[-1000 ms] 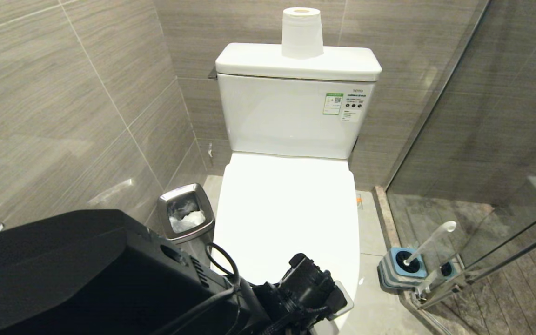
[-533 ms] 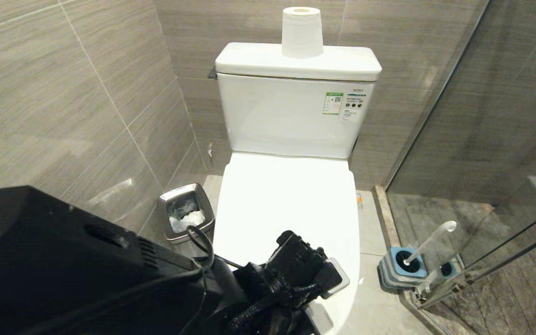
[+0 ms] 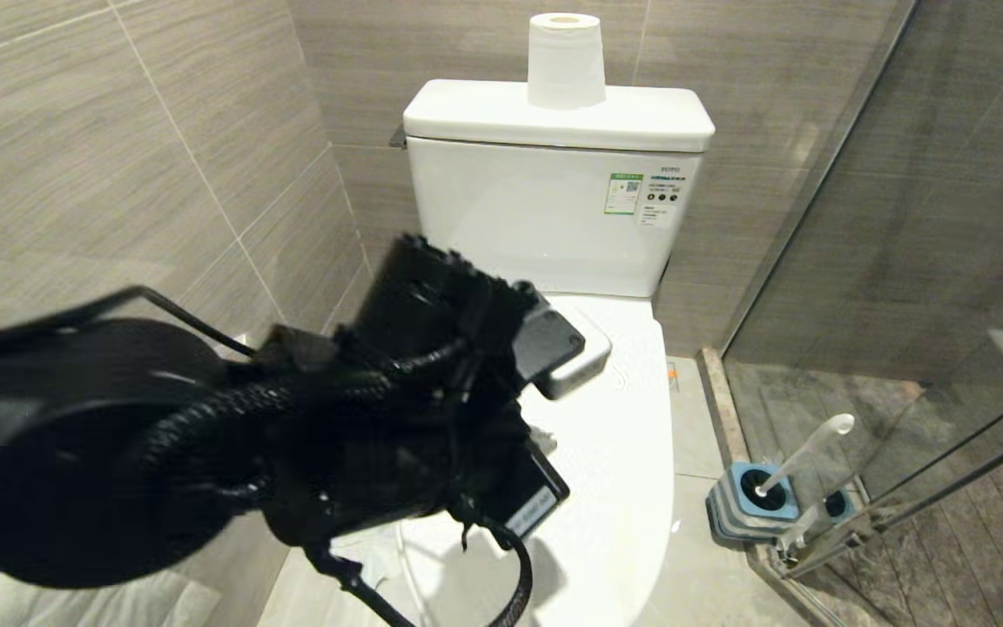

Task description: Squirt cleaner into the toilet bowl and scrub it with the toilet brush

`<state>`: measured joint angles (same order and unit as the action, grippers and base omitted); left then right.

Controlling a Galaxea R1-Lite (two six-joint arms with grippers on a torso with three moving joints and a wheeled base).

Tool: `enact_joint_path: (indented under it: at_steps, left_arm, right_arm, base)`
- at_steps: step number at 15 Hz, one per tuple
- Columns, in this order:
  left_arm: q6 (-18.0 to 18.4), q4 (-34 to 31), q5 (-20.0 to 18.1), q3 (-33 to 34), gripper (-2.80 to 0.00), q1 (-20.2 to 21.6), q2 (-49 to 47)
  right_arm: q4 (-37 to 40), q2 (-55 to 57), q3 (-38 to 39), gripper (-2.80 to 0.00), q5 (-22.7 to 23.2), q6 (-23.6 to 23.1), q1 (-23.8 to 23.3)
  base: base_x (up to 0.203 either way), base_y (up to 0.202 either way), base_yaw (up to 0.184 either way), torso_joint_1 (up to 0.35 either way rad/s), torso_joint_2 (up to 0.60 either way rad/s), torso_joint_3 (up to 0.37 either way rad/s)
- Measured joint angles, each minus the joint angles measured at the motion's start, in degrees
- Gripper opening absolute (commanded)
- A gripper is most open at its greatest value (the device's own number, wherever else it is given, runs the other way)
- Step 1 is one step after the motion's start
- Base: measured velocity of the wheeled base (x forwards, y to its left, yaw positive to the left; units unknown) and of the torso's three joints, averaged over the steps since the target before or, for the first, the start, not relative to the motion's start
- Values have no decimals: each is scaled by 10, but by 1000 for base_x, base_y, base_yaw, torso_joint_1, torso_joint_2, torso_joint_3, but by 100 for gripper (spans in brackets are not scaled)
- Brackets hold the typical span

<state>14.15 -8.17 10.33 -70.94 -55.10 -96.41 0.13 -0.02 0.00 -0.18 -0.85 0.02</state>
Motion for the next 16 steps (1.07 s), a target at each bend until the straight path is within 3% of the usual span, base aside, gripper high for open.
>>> enact_joint_path:
  at_steps: [4,9,13,16]
  left_arm:
    - [-11,-47,3,-101,-280,19,76]
    - [-17,-131,19,-243,-280,95,140]
    - [-45,-184,58,-336,-280,134,178]
    - [-49,-185,122,-388,-280,137,197]
  right_arm:
    - [0,0,0,-280,0,0,0]
    - [0,0,0,-280,0,0,0]
    - [0,0,0,-280,0,0,0]
    - [0,0,0,-280,0,0,0]
  base:
    - [0,0,0,0,0,0]
    - [0,0,0,0,0,0]
    - [0,0,0,0,0,0]
    - [0,0,0,0,0,0]
